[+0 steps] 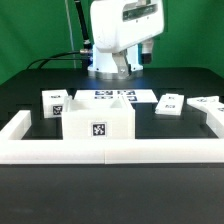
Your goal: Assemble cabinet
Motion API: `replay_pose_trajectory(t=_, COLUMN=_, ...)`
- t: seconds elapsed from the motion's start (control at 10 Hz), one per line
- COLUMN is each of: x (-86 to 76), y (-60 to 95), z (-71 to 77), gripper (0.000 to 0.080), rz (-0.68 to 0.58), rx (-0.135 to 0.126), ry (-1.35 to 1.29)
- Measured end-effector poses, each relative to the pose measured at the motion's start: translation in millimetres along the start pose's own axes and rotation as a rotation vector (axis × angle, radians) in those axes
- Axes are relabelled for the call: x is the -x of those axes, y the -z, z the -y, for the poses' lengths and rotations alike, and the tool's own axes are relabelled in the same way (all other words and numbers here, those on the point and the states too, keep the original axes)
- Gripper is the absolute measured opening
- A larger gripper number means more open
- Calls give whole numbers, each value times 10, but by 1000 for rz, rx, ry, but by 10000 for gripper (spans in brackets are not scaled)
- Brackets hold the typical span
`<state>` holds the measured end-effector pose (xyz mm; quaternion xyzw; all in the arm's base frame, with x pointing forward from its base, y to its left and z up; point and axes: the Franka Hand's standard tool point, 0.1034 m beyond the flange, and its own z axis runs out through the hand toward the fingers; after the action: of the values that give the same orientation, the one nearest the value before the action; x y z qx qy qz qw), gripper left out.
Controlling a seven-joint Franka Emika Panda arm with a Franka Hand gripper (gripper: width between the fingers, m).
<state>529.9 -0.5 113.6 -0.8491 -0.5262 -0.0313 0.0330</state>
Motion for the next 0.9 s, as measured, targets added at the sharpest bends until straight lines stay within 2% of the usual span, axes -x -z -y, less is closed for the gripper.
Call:
replay_pose_trajectory(t=0.1, x=76, y=0, z=19, gripper=798, rz=-4, rx=33, ry=117)
replay_pose_trajectory(t=0.2, x=115, y=-12, z=25, gripper=798, rz=7, rx=51, ry=183)
replay_pose_trajectory(t=0.3, x=149, y=-19, z=35, gripper=798, rz=17, rx=43, ry=177)
replay_pose_trajectory(t=0.4, x=192, y=-3, z=29, gripper=798, rz=18, rx=13, ry=111)
replay_pose_trajectory(t=0.7, x=212, y=-11, z=2, gripper=798, rz=19, rx=28, ry=155)
replay_pose_trajectory(t=0.8, x=329, y=-31, z=-17, gripper=798, rz=17, rx=74, ry=356)
replay_pose_trajectory(t=0.9, x=482, y=-58, z=14, gripper=798, rz=27, rx=104, ry=516)
